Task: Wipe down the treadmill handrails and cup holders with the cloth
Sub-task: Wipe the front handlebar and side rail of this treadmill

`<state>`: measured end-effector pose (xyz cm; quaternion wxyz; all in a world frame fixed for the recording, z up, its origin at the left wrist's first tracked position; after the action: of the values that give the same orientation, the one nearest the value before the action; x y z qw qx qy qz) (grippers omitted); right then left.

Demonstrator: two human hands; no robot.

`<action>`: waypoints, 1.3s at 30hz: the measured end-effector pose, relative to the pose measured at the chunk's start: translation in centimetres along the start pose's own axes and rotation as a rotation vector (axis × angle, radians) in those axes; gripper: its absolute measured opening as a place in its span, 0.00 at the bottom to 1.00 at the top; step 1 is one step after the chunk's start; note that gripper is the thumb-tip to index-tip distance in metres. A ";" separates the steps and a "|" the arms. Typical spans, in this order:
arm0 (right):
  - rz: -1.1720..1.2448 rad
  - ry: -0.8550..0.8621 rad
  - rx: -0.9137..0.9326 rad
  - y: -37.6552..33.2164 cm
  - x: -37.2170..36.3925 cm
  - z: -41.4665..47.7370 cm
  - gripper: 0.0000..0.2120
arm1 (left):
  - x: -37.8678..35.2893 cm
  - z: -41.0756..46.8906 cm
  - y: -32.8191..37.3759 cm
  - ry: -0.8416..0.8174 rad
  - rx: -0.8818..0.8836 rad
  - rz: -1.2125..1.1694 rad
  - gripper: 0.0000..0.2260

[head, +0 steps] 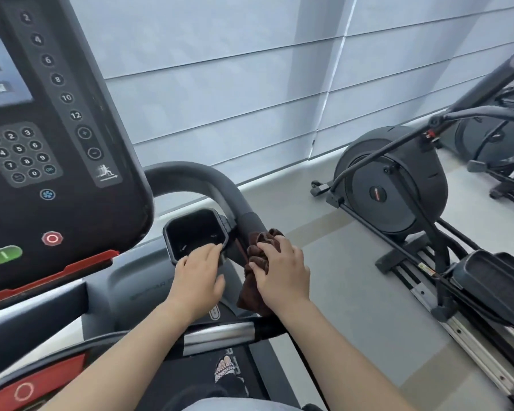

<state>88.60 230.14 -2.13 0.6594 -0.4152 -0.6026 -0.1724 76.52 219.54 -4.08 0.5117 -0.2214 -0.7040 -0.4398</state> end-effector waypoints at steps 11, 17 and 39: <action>0.004 -0.005 0.032 7.1 1.1 -12.7 0.18 | -4.0 -12.9 9.2 0.066 0.000 -0.021 0.24; -0.037 0.030 0.032 10.2 1.4 -19.1 0.19 | -6.3 -20.4 9.1 -0.011 0.064 -0.060 0.23; -0.040 0.303 -0.339 18.8 3.5 -39.8 0.17 | -8.9 -33.7 13.2 -0.229 -0.224 -0.249 0.18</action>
<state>128.98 212.21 -2.37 0.6597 -0.4771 -0.4673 -0.3446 107.68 199.04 -4.01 0.3419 -0.2367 -0.7263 -0.5473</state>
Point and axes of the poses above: each hand's wrist, its own z-axis towards the middle knuckle, its own x-axis out of the back of the hand, y = z × x, the point moved 7 cm from there along z, towards the middle knuckle, and after that the axes turned 7 degrees about -z, right-handed, at the moved point
